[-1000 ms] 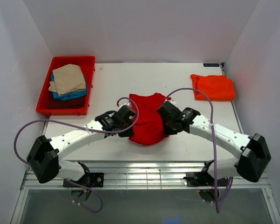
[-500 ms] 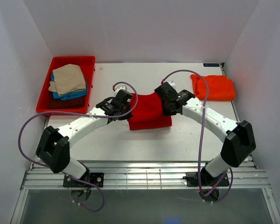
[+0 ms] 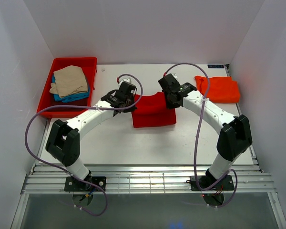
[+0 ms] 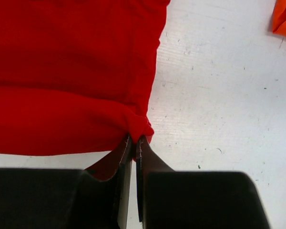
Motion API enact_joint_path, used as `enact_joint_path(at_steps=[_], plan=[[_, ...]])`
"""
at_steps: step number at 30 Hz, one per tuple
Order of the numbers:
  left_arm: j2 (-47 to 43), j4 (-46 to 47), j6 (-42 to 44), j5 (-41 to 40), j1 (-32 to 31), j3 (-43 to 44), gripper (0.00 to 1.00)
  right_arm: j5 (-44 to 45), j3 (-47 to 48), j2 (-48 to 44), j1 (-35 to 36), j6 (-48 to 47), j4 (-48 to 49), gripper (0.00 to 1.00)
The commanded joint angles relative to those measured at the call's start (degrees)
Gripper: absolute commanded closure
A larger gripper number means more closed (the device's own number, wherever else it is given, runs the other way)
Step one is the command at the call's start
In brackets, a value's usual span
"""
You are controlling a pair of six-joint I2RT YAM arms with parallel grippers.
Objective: Fold and stack the t-shirts
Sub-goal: Fold the tshirt
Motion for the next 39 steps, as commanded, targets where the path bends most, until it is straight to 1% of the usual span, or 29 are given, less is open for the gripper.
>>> enact_joint_path(at_steps=[1,4,11,15,21,27,36,37,38,39], plan=[[-0.1,1.9,1.8,0.6,1.5,3.4,1.0,1.7,5.3,1.7,-1.4,-3.2,2.2,0.92],[3.0,2.6,2.1,2.3,2.6,4.7,1.0,1.2,8.7,4.3,-2.5,-4.1,2.1,0.92],[9.3,4.4,3.8,4.8,4.5,8.0,1.0,-0.2,12.2,10.4,-4.5,-5.9,3.6,0.92],[11.8,5.1,4.4,5.1,5.7,9.7,1.0,-1.7,14.0,14.0,-5.4,-7.2,5.5,0.92],[14.1,5.8,4.4,5.4,7.2,11.6,1.0,-2.4,19.4,20.2,-6.4,-8.7,5.6,0.92],[16.7,5.9,4.7,6.5,8.7,14.7,1.0,-3.0,23.8,24.1,-7.6,-10.1,5.6,0.92],[24.0,6.2,6.3,8.9,9.7,20.0,1.0,-3.7,29.6,30.7,-9.6,-10.7,6.6,0.92],[24.5,6.5,6.4,8.8,9.8,20.2,1.0,-3.8,29.7,31.1,-9.8,-10.8,7.1,0.91],[25.1,6.6,6.6,8.5,9.8,20.3,0.97,-3.8,29.7,31.5,-10.0,-10.8,8.5,0.84],[25.3,6.8,6.7,8.2,9.8,20.3,0.9,-3.7,29.7,32.2,-10.2,-10.8,9.3,0.76]])
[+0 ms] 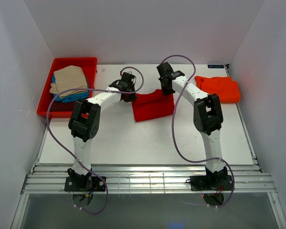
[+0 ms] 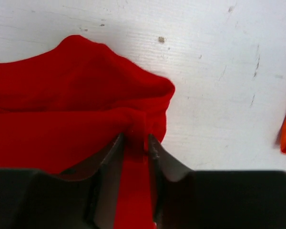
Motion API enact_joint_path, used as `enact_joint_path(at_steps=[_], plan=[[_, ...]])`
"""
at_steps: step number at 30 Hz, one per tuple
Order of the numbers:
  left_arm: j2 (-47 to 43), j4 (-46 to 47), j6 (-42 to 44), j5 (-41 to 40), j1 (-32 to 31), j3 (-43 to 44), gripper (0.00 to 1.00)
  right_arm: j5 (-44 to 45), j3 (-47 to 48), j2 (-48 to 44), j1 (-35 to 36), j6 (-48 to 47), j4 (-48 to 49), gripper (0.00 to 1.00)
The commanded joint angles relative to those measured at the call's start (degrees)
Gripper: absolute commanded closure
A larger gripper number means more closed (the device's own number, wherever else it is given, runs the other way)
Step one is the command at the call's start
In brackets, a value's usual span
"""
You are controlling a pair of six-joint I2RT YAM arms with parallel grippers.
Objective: Fold and stack the t-shirts
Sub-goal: Fold the tshirt
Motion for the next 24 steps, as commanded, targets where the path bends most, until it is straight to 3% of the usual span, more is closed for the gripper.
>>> enact_joint_path(at_steps=[1,3,6,11,12,13,17,24], plan=[[-0.3,1.1,1.3,-1.9,0.4,2.0,0.79,0.7,2.4,1.7,-1.3,-1.3,4.2,0.63],[-1.6,1.5,1.5,-5.1,0.4,1.9,0.57,1.3,3.6,2.0,-2.1,-1.2,5.9,0.59],[-6.0,3.3,3.0,-11.8,0.4,2.0,0.48,1.4,4.7,-0.4,-3.4,-1.2,9.0,0.52],[-12.2,3.9,3.8,-16.9,0.3,4.2,0.45,-1.0,1.0,-10.7,-4.1,-2.5,13.3,0.47],[-13.2,3.9,3.1,-15.9,0.3,4.0,0.45,-2.2,-1.0,-12.5,-3.9,-2.6,14.4,0.47],[-14.9,4.4,2.4,-14.9,0.0,3.0,0.45,-4.6,-5.5,-14.1,-3.9,-2.4,16.2,0.4],[-15.8,6.6,-1.1,-8.6,-3.6,-0.4,0.47,-9.6,-12.4,-18.0,-3.9,-0.6,15.6,0.4],[-7.0,8.6,-3.5,4.0,-10.1,-0.9,0.48,-19.4,-19.0,-15.9,-4.8,2.2,12.6,0.38]])
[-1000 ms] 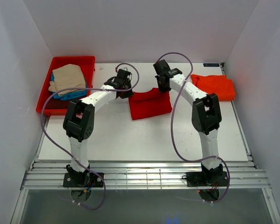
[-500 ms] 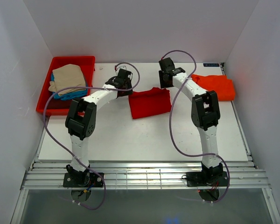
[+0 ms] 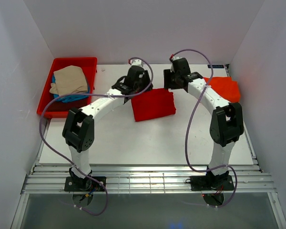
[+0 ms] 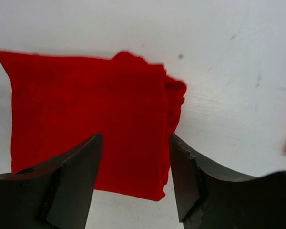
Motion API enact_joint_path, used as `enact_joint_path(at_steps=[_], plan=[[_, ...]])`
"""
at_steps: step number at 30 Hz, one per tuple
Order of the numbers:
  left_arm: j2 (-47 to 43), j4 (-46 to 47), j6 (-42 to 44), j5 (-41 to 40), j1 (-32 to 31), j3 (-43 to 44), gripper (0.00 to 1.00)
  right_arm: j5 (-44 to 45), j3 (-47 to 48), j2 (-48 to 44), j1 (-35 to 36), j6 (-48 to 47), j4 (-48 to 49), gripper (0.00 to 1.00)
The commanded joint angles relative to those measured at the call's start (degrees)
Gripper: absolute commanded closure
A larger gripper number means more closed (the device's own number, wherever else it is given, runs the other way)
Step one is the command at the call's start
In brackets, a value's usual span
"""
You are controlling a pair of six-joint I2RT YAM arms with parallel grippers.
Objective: Fold and stack the t-shirts
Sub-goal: Fold the tshirt, then neatly place the folded tshirt to the corner
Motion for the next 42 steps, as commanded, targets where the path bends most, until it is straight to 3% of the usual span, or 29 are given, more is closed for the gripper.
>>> enact_joint_path(at_steps=[1,3,6,7,8,10,28,42], plan=[[5.7,-0.5,-1.7,7.9,-3.3,-1.0,0.48,-10.0,-4.5,2.7,-1.0,1.8,-1.6,0.36],[8.8,-0.8,-1.7,8.3,-3.6,0.6,0.48,-12.9,-6.3,3.0,-2.3,2.1,-1.1,0.3],[12.5,-1.6,-1.8,11.0,-3.6,2.8,0.48,-16.1,-7.8,3.1,-4.3,2.3,-0.5,0.14],[13.4,-2.7,-1.6,10.8,-3.6,3.3,0.48,-17.3,-8.1,3.2,-4.9,2.2,-0.3,0.02],[14.1,-3.3,-1.4,10.5,-3.6,3.5,0.48,-17.9,-8.4,3.2,-5.3,2.0,-0.2,0.01],[15.4,-4.8,-1.2,9.7,-3.7,3.2,0.48,-20.1,-9.4,3.4,-6.8,1.4,-0.1,0.1],[14.7,-2.5,0.2,8.3,-4.1,-5.1,0.5,-36.6,-19.4,10.5,-10.1,5.0,10.1,0.1],[13.6,-1.8,-0.3,8.3,-4.1,-5.9,0.51,-33.8,-13.3,15.9,-7.8,5.1,7.8,0.1]])
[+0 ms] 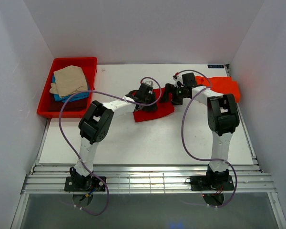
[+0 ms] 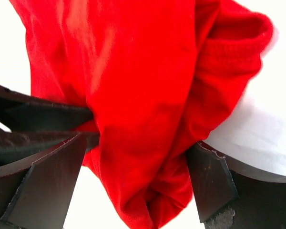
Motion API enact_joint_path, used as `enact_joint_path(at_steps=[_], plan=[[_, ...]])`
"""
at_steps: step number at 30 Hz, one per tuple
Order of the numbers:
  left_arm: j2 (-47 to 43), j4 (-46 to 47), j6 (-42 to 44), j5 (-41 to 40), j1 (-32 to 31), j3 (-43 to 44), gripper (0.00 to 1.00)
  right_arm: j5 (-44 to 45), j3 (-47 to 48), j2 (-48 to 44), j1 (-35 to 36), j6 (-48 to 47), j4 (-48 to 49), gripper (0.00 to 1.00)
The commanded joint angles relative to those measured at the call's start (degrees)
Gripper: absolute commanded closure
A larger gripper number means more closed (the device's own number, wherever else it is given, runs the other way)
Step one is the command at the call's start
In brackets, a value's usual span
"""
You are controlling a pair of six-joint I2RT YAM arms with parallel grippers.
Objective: Fold and stack the t-shirts
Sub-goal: Neatly place the folded tshirt to the corner
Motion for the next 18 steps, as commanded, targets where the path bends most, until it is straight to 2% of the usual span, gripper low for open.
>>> enact_joint_path(at_steps=[1,10,14,17,18], plan=[[-2.4,-4.2,0.2,-0.6,-0.1,-2.0,0.51,5.4,1.2,5.4,2.2,-1.0,-4.9,0.1],[-2.7,-3.7,0.0,-0.6,-0.1,-2.4,0.51,9.1,5.3,7.9,5.6,-1.3,-7.1,0.09],[-2.4,-3.6,0.4,-0.7,-0.1,-1.9,0.51,12.2,5.4,8.2,7.3,-3.5,-9.2,0.01],[-2.4,-3.6,0.4,-0.7,0.0,-1.8,0.51,14.9,4.2,8.1,8.5,-4.5,-9.9,0.13],[-2.4,-3.5,0.4,-0.6,-0.1,-1.8,0.51,16.6,3.8,8.0,8.6,-4.8,-10.2,0.21]])
